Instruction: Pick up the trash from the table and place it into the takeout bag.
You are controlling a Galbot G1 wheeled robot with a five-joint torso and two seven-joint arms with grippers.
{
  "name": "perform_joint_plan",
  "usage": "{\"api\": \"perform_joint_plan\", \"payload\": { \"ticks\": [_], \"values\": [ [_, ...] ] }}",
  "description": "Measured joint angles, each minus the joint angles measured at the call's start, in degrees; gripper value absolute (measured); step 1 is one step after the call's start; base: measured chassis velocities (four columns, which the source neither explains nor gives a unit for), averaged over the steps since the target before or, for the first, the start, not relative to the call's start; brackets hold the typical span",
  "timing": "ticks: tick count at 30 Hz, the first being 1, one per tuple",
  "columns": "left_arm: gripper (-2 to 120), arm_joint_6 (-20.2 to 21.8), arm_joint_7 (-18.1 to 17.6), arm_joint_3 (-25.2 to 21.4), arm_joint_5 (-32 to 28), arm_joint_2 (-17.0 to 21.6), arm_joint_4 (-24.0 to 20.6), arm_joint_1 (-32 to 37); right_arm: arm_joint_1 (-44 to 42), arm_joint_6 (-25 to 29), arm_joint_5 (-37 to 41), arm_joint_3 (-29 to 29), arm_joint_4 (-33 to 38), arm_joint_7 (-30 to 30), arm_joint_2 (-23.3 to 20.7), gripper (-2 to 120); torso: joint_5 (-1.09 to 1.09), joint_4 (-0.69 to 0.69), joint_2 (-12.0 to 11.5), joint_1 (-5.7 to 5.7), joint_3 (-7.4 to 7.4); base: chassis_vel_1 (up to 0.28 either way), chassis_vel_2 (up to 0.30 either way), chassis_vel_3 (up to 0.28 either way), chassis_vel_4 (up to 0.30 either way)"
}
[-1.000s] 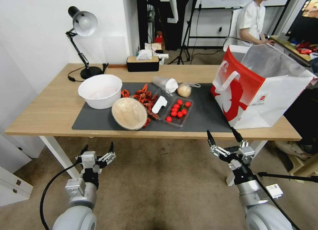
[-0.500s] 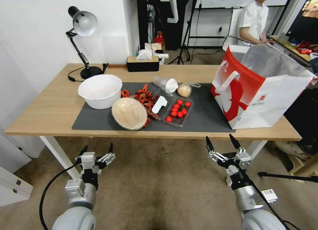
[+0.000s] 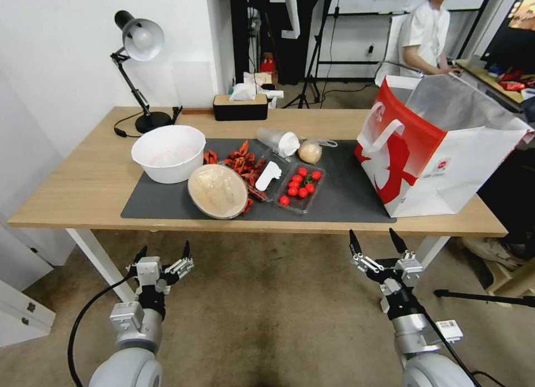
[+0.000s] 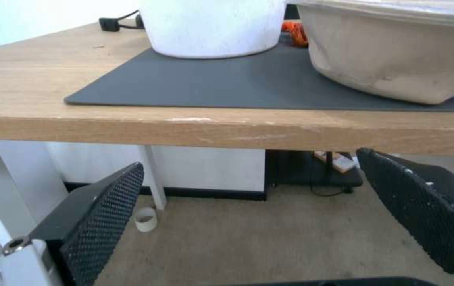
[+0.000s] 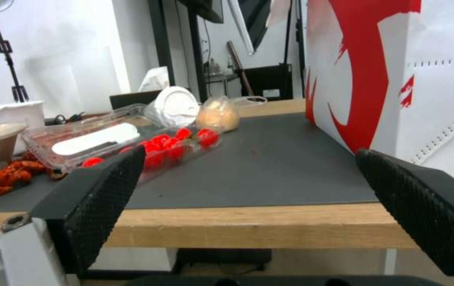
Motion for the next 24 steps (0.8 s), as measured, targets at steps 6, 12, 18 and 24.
{"api": "perform_joint_plan", "payload": {
  "ticks": [6, 12, 18, 24],
  "values": [
    [100, 0.0, 0.1, 0.1, 0.0, 0.0, -0.1, 0.0, 0.3, 0.0, 0.3, 0.0, 0.1, 0.4, -0.4, 100, 0.00, 0.00, 0.0, 0.00, 0.00, 0.000, 0.000, 0.000, 0.000],
    [100, 0.1, 0.1, 0.0, 0.1, 0.0, -0.1, 0.0, 0.7, 0.0, 0.4, -0.1, 0.2, 0.5, -0.5, 100, 0.00, 0.00, 0.0, 0.00, 0.00, 0.000, 0.000, 0.000, 0.000],
    [100, 0.1, 0.1, 0.0, 0.1, -0.1, -0.3, -0.1, 3.0, -1.2, -0.2, -1.5, 0.8, 1.0, -1.5, 100, 0.00, 0.00, 0.0, 0.00, 0.00, 0.000, 0.000, 0.000, 0.000],
    [100, 0.3, 0.1, 0.0, 0.3, -0.2, -1.2, -0.2, 8.5, -6.7, 0.5, -3.7, 1.8, 3.3, -4.3, 100, 0.00, 0.00, 0.0, 0.00, 0.00, 0.000, 0.000, 0.000, 0.000]
  ]
}}
